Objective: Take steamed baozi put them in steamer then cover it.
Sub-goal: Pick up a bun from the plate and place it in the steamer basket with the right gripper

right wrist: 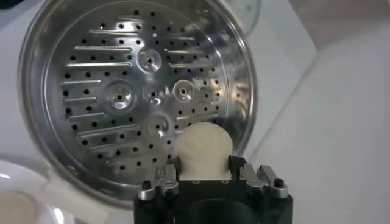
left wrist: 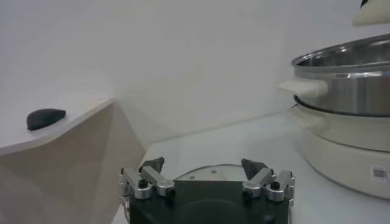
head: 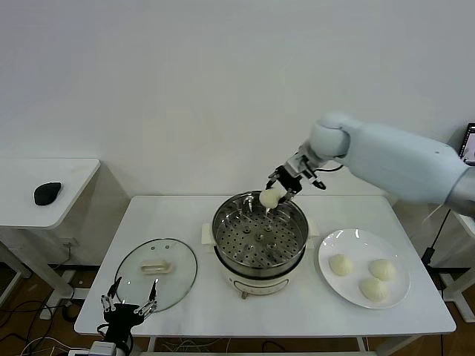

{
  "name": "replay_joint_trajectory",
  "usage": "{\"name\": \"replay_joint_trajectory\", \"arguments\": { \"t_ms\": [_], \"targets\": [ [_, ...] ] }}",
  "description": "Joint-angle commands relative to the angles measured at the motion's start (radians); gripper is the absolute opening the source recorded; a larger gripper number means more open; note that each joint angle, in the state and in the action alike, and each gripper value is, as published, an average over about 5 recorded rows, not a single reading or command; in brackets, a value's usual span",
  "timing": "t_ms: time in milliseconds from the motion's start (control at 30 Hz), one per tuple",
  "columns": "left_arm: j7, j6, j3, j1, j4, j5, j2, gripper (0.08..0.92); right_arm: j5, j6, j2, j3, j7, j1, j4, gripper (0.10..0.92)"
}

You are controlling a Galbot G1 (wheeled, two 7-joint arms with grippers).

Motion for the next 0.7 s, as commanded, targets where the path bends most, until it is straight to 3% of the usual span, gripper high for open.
{"name": "replay_joint_trajectory", "arguments": {
  "t_ms": [33, 700],
  "targets": [
    [0.0, 0.0, -0.003, -0.002, 0.003, 0.003, -0.003, 0.823, -0.262, 0.212, 0.111, -0.06, 0.055, -0.028, -0.064, 0.509],
    [-0.003, 0.0, -0.009, -0.002, -0.007, 0.009, -0.015, 0.823, -0.437, 0.333, 0.18, -0.004, 0.156, -0.147, -0.177, 0.516]
  ]
}}
